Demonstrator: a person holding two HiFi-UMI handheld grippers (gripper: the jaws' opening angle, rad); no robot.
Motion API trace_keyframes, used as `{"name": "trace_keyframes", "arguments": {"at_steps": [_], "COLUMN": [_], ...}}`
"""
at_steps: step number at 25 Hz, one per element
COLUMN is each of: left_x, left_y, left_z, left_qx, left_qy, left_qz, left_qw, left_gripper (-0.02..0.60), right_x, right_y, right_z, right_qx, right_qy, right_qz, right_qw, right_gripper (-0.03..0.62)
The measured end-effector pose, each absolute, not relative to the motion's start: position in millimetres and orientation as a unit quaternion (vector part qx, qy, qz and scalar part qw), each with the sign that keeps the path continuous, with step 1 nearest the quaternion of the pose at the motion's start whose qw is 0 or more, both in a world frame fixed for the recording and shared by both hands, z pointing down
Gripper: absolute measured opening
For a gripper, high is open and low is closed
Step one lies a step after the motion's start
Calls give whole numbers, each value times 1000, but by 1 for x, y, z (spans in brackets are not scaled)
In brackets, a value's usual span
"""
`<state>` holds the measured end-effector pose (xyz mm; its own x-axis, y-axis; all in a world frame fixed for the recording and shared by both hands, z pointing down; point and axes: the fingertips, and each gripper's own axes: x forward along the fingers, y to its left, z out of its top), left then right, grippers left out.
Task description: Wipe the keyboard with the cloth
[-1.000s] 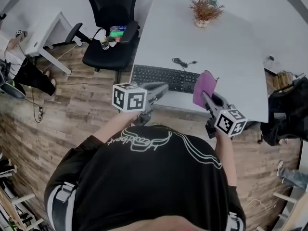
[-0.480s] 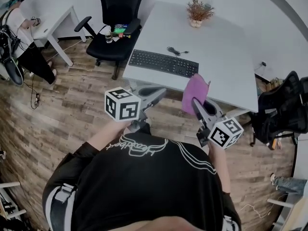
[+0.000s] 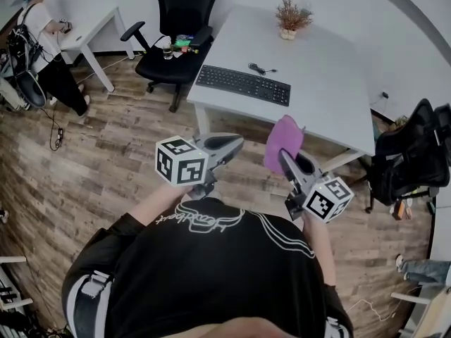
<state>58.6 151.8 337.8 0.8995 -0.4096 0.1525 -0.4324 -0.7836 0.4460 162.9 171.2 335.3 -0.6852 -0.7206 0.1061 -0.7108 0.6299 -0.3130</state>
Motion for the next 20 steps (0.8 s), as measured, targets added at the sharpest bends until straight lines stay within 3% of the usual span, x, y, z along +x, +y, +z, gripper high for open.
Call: {"name": "trace_keyframes", "arguments": {"at_steps": [20], "left_x": [44], "left_y": [162], "left_z": [327], "left_qx": [944], "left_qy": [-230], "left_qz": [23], "left_qw": [235], "left_gripper": [6], "right_x": [145], "right_y": [179], "right_z": [320], "right_qx": [-390], "right_qy": [907], "right_qz": [-157], "right_qw": [25], "right_gripper": [48]}}
